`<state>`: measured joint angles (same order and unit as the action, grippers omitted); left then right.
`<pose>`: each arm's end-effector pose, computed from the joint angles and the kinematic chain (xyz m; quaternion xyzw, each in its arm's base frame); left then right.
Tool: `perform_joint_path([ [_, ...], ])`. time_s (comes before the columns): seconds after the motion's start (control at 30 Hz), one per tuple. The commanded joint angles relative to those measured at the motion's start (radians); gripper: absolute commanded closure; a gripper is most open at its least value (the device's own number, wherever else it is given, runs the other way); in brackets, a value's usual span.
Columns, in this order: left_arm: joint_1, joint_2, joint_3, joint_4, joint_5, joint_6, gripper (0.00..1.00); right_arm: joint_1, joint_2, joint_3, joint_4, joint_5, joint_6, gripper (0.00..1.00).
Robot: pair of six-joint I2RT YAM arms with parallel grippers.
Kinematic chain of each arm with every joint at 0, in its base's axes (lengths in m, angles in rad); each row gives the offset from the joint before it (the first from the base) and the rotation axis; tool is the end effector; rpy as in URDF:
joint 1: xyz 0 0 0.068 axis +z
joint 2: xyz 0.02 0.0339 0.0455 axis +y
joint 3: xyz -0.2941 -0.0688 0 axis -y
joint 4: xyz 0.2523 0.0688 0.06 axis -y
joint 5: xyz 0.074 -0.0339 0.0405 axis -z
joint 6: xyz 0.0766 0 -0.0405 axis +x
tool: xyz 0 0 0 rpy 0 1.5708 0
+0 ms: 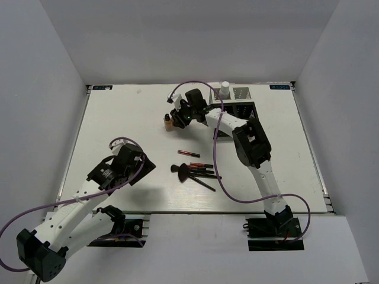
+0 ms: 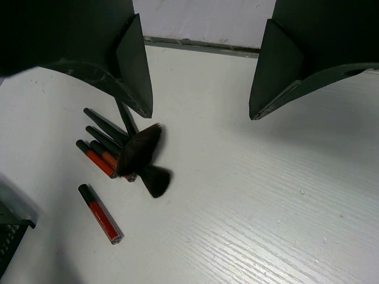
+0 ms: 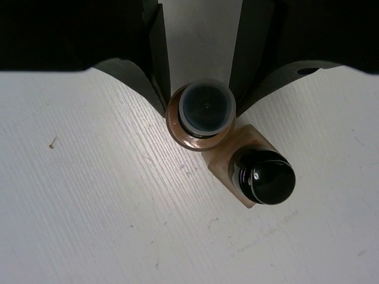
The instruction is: Organize the makeup
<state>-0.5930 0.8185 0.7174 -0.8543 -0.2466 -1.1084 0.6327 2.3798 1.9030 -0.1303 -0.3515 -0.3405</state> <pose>0.1445 -0.0749 0.2414 -0.2771 0.9051 -0.1487 0.2863 0.4718 0.3786 0.1708 -0.4796 0.7333 0.2197 0.4289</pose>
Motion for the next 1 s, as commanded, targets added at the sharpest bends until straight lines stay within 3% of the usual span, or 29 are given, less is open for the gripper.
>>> perform_joint_path([
  [0.0,-0.001,0.007,0.043,0.003,-0.013,-0.002,0.24,-0.008,0.010,0.039,0.073,-0.029,-0.003,0.60],
  [0.2,-0.001,0.016,0.051,0.001,-0.014,-0.002,0.24,-0.008,0.016,0.042,0.075,-0.027,-0.003,0.58],
  [0.5,-0.010,0.013,0.047,0.011,-0.013,-0.005,0.25,-0.031,-0.063,-0.028,0.118,-0.023,0.000,0.75],
  [0.67,-0.010,0.008,0.045,0.029,-0.014,-0.002,0.25,-0.054,-0.134,-0.064,0.112,-0.024,-0.011,0.79],
  [0.97,-0.010,0.036,0.039,0.107,-0.007,0.042,0.26,-0.091,-0.407,-0.226,0.095,-0.298,-0.019,0.83],
])
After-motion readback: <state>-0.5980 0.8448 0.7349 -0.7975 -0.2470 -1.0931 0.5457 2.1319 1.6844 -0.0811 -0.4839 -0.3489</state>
